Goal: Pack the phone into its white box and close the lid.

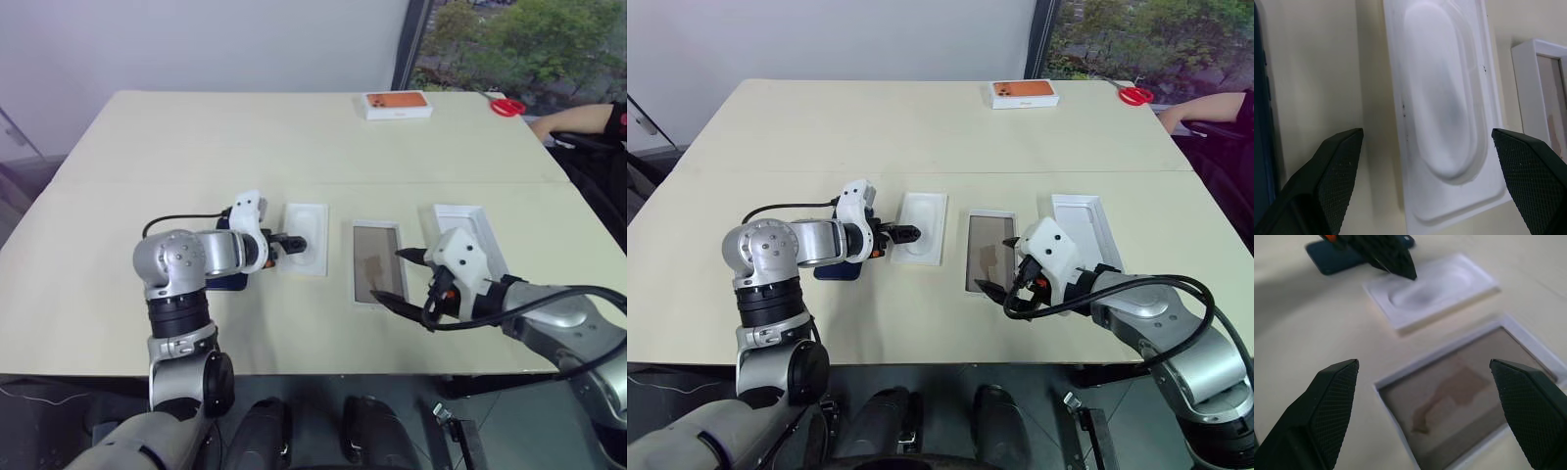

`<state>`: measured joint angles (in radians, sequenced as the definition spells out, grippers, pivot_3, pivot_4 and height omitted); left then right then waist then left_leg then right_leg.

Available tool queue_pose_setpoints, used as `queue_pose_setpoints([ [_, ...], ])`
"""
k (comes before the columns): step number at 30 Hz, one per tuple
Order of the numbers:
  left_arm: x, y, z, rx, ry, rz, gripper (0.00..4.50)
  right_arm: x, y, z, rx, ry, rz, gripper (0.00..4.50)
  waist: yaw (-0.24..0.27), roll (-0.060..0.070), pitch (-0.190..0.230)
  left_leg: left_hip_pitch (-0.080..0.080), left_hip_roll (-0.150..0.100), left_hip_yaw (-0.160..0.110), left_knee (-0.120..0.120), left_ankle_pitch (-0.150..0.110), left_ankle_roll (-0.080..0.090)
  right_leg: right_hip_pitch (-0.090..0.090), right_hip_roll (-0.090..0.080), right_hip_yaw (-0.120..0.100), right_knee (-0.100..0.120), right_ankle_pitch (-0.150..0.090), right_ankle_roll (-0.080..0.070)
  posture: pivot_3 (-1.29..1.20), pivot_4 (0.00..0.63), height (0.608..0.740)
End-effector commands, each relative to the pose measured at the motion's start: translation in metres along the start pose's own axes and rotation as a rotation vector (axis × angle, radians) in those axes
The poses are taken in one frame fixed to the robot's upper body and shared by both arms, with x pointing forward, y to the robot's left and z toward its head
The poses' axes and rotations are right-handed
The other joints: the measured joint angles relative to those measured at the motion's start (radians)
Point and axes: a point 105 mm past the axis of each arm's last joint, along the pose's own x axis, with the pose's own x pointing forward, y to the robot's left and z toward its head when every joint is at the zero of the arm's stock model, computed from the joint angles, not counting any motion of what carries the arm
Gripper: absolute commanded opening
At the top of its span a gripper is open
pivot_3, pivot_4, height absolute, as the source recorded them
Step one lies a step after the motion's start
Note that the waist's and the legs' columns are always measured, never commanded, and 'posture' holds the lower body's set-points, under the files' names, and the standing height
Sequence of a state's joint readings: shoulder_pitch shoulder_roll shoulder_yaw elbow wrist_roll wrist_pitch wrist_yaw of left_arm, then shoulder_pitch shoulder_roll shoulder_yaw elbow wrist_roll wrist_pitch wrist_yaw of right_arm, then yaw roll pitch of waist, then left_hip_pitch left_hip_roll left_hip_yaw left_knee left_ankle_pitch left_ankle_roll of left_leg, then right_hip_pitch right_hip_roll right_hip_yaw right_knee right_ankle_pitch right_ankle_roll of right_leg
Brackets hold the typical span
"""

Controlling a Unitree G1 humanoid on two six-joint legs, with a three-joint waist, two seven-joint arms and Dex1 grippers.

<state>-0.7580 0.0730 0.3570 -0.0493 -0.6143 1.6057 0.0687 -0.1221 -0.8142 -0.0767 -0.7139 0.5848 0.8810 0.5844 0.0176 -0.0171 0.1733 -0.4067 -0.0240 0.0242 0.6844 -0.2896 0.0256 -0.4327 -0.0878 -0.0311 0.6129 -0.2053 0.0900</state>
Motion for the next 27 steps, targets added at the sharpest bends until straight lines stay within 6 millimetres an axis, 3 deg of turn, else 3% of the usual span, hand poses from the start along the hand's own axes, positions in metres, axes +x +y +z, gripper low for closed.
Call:
queue_pose_setpoints([
  [1, 0.003, -0.014, -0.001, -0.015, 0.028, -0.088, 4.42, -0.006, 0.0, 0.006, -0.025, 0.001, -0.017, 4.47, 0.001, 0.0, 0.0, 0.0, 0.0, 0.0, 0.0, 0.0, 0.0, 0.0, 0.0, 0.0, 0.0, 0.0, 0.0, 0.0, 0.15, 0.74],
  [2, 0.003, -0.014, -0.001, -0.015, 0.03, -0.09, 4.42, -0.006, 0.0, 0.006, -0.024, 0.002, -0.018, 4.47, 0.002, 0.0, 0.0, 0.0, 0.0, 0.0, 0.0, 0.0, 0.0, 0.0, 0.0, 0.0, 0.0, 0.0, 0.0, 0.0, 0.15, 0.74],
  [5, 0.004, -0.014, -0.002, -0.011, 0.039, -0.09, 3.6, -0.007, 0.0, 0.004, -0.027, 0.008, -0.022, 4.5, 0.002, 0.0, 0.0, 0.0, 0.0, 0.0, 0.0, 0.0, 0.0, 0.0, 0.0, 0.0, 0.0, 0.0, 0.0, 0.0, 0.15, 0.74],
  [12, 0.002, -0.011, 0.0, -0.049, 0.03, -0.093, 0.06, -0.007, 0.002, 0.004, -0.043, 0.009, -0.02, 4.5, -0.002, 0.0, 0.0, 0.0, 0.0, 0.0, 0.0, 0.0, 0.0, 0.0, 0.0, 0.0, 0.0, 0.0, 0.0, 0.0, 0.15, 0.74],
  [21, -0.018, -0.006, 0.015, -0.119, -0.099, -0.157, 0.06, -0.009, -0.002, 0.005, -0.067, 0.016, -0.025, 4.5, -0.003, 0.0, 0.0, 0.0, 0.0, 0.0, 0.0, 0.0, 0.0, 0.0, 0.0, 0.001, 0.0, 0.0, 0.0, 0.0, 0.15, 0.74],
  [25, -0.024, -0.019, 0.018, -0.187, -0.134, -0.296, 0.06, -0.013, -0.009, 0.005, -0.079, 0.023, -0.044, 4.5, 0.003, 0.0, 0.0, 0.0, 0.0, -0.001, 0.0, 0.0, -0.001, 0.0, 0.0, 0.001, 0.0, 0.0, 0.0, 0.0, 0.15, 0.74],
  [27, -0.027, -0.036, 0.018, -0.185, -0.131, -0.392, 0.06, -0.017, -0.015, 0.005, -0.088, 0.031, -0.063, 4.5, 0.008, 0.0, 0.0, -0.001, 0.0, -0.001, 0.0, 0.0, -0.001, 0.0, -0.001, 0.001, 0.0, 0.0, 0.0, 0.0, 0.15, 0.74],
])
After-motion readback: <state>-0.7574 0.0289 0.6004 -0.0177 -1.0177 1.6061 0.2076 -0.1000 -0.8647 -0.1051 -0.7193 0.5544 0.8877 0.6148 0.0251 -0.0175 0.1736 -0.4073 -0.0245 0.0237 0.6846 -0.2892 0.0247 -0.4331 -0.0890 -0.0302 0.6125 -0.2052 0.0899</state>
